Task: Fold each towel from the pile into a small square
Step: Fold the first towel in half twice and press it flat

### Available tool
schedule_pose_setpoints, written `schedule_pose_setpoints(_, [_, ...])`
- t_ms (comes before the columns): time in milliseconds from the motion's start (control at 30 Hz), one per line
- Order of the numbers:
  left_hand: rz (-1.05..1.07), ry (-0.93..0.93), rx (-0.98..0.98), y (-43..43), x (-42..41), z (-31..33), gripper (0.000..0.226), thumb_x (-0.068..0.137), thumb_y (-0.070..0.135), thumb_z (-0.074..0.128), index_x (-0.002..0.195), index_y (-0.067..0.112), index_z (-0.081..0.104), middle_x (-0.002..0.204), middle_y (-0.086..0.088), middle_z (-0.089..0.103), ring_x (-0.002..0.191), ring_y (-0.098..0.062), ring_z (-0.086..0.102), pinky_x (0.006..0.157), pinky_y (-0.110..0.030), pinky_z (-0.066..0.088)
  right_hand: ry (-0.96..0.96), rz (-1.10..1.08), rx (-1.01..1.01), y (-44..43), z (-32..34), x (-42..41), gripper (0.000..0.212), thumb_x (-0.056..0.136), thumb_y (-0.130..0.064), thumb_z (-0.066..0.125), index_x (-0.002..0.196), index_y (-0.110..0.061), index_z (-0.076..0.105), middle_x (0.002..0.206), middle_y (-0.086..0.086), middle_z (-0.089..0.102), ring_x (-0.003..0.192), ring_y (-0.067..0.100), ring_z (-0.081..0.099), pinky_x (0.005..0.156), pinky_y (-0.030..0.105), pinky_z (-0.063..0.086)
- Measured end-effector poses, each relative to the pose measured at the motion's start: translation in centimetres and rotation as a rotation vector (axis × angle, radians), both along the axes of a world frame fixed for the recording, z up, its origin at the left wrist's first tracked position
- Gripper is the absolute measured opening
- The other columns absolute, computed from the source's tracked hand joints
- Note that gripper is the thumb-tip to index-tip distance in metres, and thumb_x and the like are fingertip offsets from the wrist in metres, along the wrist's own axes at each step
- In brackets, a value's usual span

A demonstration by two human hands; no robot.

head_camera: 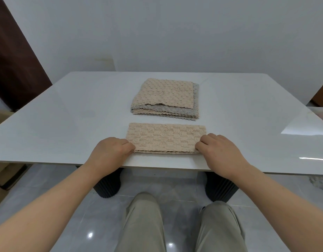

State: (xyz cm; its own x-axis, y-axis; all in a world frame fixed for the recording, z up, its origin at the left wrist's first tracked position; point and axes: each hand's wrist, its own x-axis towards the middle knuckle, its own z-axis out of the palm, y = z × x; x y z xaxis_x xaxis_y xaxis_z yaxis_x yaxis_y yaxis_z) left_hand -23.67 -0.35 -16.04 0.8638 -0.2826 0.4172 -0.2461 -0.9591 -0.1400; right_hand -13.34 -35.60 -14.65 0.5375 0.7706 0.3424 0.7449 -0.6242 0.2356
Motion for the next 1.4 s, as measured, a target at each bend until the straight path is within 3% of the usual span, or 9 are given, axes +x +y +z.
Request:
schedule_pose_setpoints(133, [-0.099,-0.064,0.058,0.4,0.1,-0.2,0.01,0.082,0.011,0.065,0.082,0.013,0.075,0.07,0.0,0.069,0.055,-0.028,0.06,0.054,-0.032,0.047,0.031,-0.005,0.01,-0.1,-0.4,-0.2,0.03,0.06,0.011,0.069,0.077,-0.013,0.063,0.074,0.002,0.054,0.063,0.024,0.048,0.05,0.034,0.041])
schedule_pose_setpoints(300, [-0.169,-0.103,0.154,1.1,0.0,-0.3,0.029,0.071,-0.003,0.066,0.094,0.012,0.077,0.081,-0.001,0.073,0.065,-0.026,0.067,0.066,-0.032,0.048,0.078,-0.002,-0.021,-0.4,-0.5,-0.2,0.028,0.066,0.007,0.069,0.084,-0.013,0.067,0.08,0.003,0.056,0.068,0.025,0.05,0.054,0.035,0.045])
schedule_pose_setpoints(433, [-0.131,0.002,0.092,0.6,-0.2,-0.2,0.015,0.087,0.014,0.061,0.088,0.017,0.076,0.072,0.003,0.067,0.064,-0.026,0.062,0.063,-0.033,0.046,0.113,0.031,-0.083,-0.3,-0.4,-0.3,0.024,0.064,0.003,0.069,0.077,-0.017,0.069,0.079,-0.001,0.057,0.069,0.023,0.052,0.054,0.032,0.041])
schedule_pose_setpoints(533, [-0.022,0.154,0.055,-0.6,-0.2,1.6,0.042,0.096,0.047,0.045,0.068,0.024,0.067,0.062,0.01,0.057,0.062,-0.018,0.053,0.063,-0.034,0.043,0.107,0.039,-0.139,0.1,0.6,-0.8,0.009,0.067,-0.017,0.063,0.061,-0.02,0.058,0.067,-0.004,0.05,0.06,0.021,0.047,0.053,0.029,0.03])
schedule_pose_setpoints(633, [0.124,0.177,0.048,-2.6,1.2,3.6,0.057,0.098,0.055,0.024,0.059,0.023,0.052,0.054,0.008,0.05,0.057,-0.018,0.052,0.067,-0.033,0.038,0.076,-0.044,-0.04,1.3,1.4,-1.1,0.032,0.081,-0.034,0.051,0.055,-0.018,0.058,0.061,-0.003,0.05,0.059,0.023,0.051,0.054,0.03,0.035])
schedule_pose_setpoints(800, [0.198,0.05,-0.256,-7.7,5.2,3.1,0.038,0.105,0.034,0.037,0.12,0.018,0.068,0.116,-0.002,0.071,0.106,-0.026,0.065,0.088,-0.039,0.049,0.167,-0.167,0.316,6.6,1.1,0.2,0.036,0.102,-0.034,0.046,0.109,-0.009,0.07,0.103,0.009,0.067,0.099,0.031,0.061,0.081,0.043,0.052])
schedule_pose_setpoints(933, [0.237,0.287,-0.298,-10.4,8.2,1.2,0.051,0.109,0.032,0.026,0.157,0.014,0.034,0.164,-0.005,0.032,0.152,-0.025,0.025,0.123,-0.041,0.023,0.413,-0.205,0.254,10.5,-0.6,1.6,0.053,0.104,-0.025,0.032,0.152,-0.002,0.038,0.158,0.016,0.039,0.149,0.034,0.03,0.12,0.048,0.029])
schedule_pose_setpoints(1033, [0.236,0.397,-0.273,-10.4,8.1,-0.5,0.055,0.109,0.036,0.015,0.161,0.02,0.019,0.168,0.001,0.019,0.156,-0.021,0.013,0.126,-0.042,0.011,0.504,-0.203,0.146,10.6,-2.0,1.6,0.056,0.108,-0.029,0.021,0.16,-0.009,0.02,0.168,0.008,0.017,0.156,0.027,0.011,0.126,0.045,0.011])
schedule_pose_setpoints(1400, [0.303,0.503,-0.244,-7.9,7.4,-1.2,0.06,0.106,0.05,0.005,0.162,0.03,0.001,0.17,0.009,-0.002,0.156,-0.018,-0.007,0.127,-0.042,-0.002,0.587,-0.371,0.101,8.5,-2.4,1.5,0.064,0.106,-0.047,0.009,0.162,-0.015,0.009,0.17,0.0,0.006,0.156,0.015,0.0,0.126,0.035,-0.002])
